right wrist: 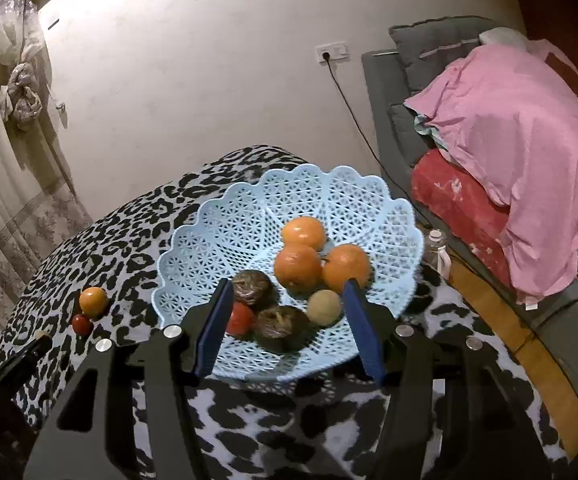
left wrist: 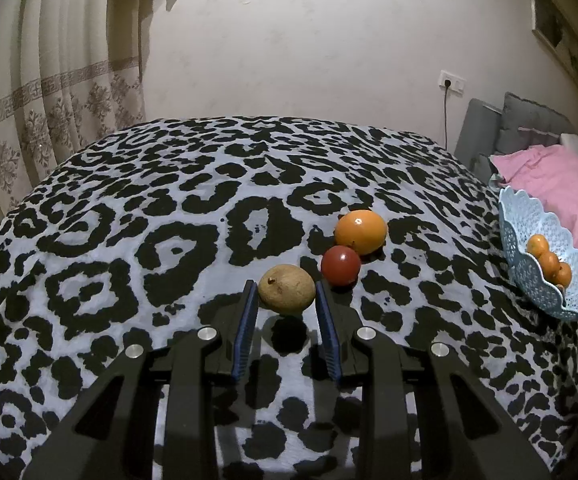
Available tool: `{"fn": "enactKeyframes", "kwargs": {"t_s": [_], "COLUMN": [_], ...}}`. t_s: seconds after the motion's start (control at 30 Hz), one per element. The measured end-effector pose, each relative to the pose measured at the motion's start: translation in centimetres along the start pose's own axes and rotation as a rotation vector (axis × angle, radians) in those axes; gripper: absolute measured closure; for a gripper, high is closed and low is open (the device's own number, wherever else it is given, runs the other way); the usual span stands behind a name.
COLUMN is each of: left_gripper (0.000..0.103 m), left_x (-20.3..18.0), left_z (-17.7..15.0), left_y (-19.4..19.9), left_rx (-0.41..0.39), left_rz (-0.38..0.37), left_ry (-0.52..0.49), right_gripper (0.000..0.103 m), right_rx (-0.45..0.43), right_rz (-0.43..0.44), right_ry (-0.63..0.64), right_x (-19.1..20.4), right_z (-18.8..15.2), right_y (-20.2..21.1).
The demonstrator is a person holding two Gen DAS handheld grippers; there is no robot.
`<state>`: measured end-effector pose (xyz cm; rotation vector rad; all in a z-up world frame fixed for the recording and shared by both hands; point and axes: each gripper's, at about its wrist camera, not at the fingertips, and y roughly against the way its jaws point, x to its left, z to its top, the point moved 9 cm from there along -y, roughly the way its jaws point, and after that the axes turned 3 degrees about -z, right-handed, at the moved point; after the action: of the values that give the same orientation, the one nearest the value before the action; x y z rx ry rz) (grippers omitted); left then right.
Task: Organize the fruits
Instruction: 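Carry the beige fruit with the left tool into the basket and open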
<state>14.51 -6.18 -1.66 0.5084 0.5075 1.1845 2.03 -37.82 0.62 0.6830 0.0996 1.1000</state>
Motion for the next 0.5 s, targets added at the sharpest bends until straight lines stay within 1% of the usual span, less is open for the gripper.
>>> {"fn": "enactKeyframes", "kwargs": {"t_s": [0.2,0.27,0.37,0.5], "left_gripper": [0.073,0.073,0.073,0.073], "left_x": [-1.0,-1.7,-3.4,-6.9], "left_z": [0.1,0.1,0.2,0.4], "left_y": [0.3,0.5,1.0,1.6], "left_rx": [0.004,0.006,0.004,-0.008], "left_rz": [-0.006,-0.014,-0.042,-0.099], "left_ry": [-0.009,-0.017,-0.039,-0.091], "right_gripper": [0.044,0.037,0.036,0.036], "right_rx": [-0.048,-0.068,-0.102,-0.113], "right_rz": [-0.031,-0.048,-0.082,-0.063], "right_ry": [-0.019,-0.040,-0.065,-0.083], "right_x": [-1.6,-2.3,-3.3,-3.6], "right_z": [0.0,-0.2,-0.5,-0.7], "right_y": [0.9,1.2,1.7,2.0]}}
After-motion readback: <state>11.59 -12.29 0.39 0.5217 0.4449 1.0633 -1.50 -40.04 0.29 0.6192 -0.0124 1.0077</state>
